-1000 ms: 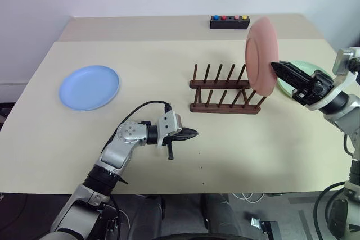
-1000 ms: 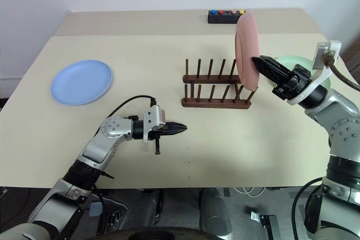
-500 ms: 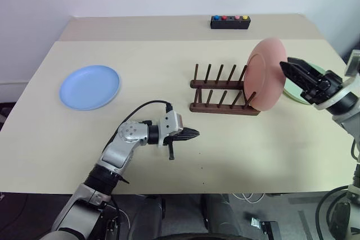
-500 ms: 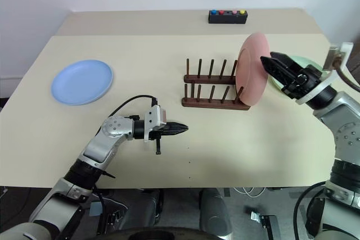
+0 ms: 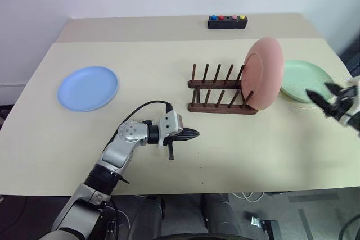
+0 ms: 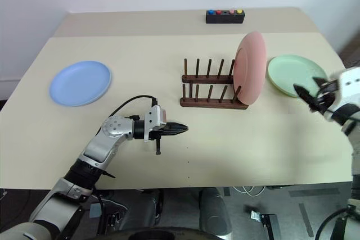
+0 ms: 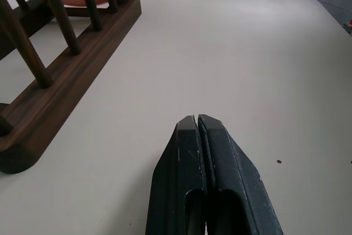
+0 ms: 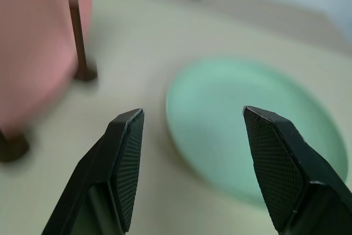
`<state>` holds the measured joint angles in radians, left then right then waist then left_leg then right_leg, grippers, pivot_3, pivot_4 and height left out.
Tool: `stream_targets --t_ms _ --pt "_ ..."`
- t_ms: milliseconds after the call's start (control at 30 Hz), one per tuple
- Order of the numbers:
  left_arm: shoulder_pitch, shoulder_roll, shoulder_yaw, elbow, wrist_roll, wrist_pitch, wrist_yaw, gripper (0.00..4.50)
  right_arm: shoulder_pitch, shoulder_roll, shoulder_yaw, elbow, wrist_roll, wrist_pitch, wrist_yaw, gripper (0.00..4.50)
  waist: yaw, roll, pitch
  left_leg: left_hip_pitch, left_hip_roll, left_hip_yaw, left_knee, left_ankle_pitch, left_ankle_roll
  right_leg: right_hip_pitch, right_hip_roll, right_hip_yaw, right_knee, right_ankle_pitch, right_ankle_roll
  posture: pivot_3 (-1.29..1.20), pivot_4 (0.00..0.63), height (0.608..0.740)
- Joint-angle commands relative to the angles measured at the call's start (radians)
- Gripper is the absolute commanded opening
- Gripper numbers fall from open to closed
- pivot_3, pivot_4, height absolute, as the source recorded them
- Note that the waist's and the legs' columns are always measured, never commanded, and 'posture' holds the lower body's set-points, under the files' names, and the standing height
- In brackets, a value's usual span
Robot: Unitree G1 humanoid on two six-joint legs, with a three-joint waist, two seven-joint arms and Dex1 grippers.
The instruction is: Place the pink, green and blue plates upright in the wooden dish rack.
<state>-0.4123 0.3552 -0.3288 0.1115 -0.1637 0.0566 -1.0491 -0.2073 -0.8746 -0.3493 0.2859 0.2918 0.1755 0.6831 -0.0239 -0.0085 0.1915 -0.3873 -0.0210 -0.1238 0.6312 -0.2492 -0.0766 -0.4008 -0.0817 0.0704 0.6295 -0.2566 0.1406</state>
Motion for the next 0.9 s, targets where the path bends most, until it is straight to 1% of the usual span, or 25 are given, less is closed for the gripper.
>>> stream_targets --t_ms 33,100,233,367,433,467,500,600,767,900 --pt "-0.027 -0.008 0.006 -0.006 -0.003 -0.017 -0.006 0.00 -0.086 -0.028 0.117 0.146 -0.183 -0.173 -0.041 2.89 0.000 0.000 0.000 0.000 0.000 0.000 0.000 0.000 0.000 0.000 0.000 0.000 0.000 0.000 0.000 0.00 0.150 0.740" --pt "-0.028 -0.007 0.009 -0.006 -0.002 -0.018 -0.004 0.00 -0.144 -0.030 0.173 0.250 -0.257 -0.243 -0.066 2.89 -0.001 0.000 0.000 0.000 0.000 0.001 0.000 0.000 0.000 0.000 0.000 0.000 0.000 0.000 0.000 0.00 0.150 0.740" --pt "-0.019 0.000 0.012 -0.016 -0.002 -0.016 0.001 0.00 -0.234 -0.027 0.239 0.417 -0.331 -0.334 -0.078 2.89 0.002 0.000 0.000 0.000 0.000 0.001 -0.001 0.000 0.000 -0.001 0.000 0.001 0.000 0.000 0.000 0.00 0.150 0.740" --pt "-0.003 0.010 0.017 -0.038 -0.007 -0.007 0.008 0.00 -0.325 -0.022 0.288 0.584 -0.400 -0.399 -0.128 2.89 0.003 0.000 0.000 0.000 0.000 0.001 0.000 0.000 0.000 0.000 0.000 0.001 0.000 0.000 0.000 0.00 0.150 0.740" --pt "0.003 0.017 0.020 -0.052 -0.013 -0.001 0.008 0.00 -0.352 -0.022 0.303 0.643 -0.422 -0.422 -0.149 2.38 0.003 0.000 0.000 0.000 0.000 0.001 0.000 0.000 0.000 0.000 0.000 0.001 0.000 0.000 0.000 0.00 0.150 0.740" --pt "0.007 0.021 0.023 -0.063 -0.018 0.004 0.007 0.00 -0.361 -0.020 0.306 0.666 -0.427 -0.427 -0.158 2.05 0.003 0.000 0.000 0.000 0.000 0.001 0.000 0.000 0.000 0.000 0.000 0.001 0.000 0.000 0.000 0.00 0.150 0.740" --pt "0.009 0.024 0.026 -0.070 -0.021 0.008 0.007 0.00 -0.369 -0.019 0.308 0.685 -0.430 -0.433 -0.164 1.63 0.004 0.000 0.000 0.000 0.000 0.001 0.000 0.000 0.000 0.000 0.000 0.001 0.000 0.000 0.000 0.00 0.150 0.740" --pt "0.014 0.029 0.031 -0.086 -0.031 0.017 0.006 0.00 -0.364 -0.017 0.309 0.693 -0.430 -0.459 -0.165 0.04 0.004 0.000 0.000 0.000 0.000 0.001 0.000 0.000 0.000 0.000 0.000 0.001 -0.001 0.000 0.000 0.00 0.150 0.740" --pt "0.013 0.025 0.034 -0.097 -0.050 0.022 0.004 0.00 -0.316 -0.027 0.290 0.638 -0.419 -0.477 -0.184 0.04 0.003 -0.001 0.000 0.001 0.000 0.001 0.000 0.000 0.000 0.001 0.000 0.001 -0.001 0.000 0.000 0.00 0.150 0.740" --pt "0.007 0.018 0.032 -0.109 -0.067 0.032 0.001 0.00 -0.202 -0.076 0.226 0.445 -0.410 -0.457 -0.243 0.04 0.007 0.000 0.000 0.001 0.000 0.000 0.000 0.000 0.000 0.001 0.000 0.001 0.000 0.000 0.000 0.00 0.150 0.740"
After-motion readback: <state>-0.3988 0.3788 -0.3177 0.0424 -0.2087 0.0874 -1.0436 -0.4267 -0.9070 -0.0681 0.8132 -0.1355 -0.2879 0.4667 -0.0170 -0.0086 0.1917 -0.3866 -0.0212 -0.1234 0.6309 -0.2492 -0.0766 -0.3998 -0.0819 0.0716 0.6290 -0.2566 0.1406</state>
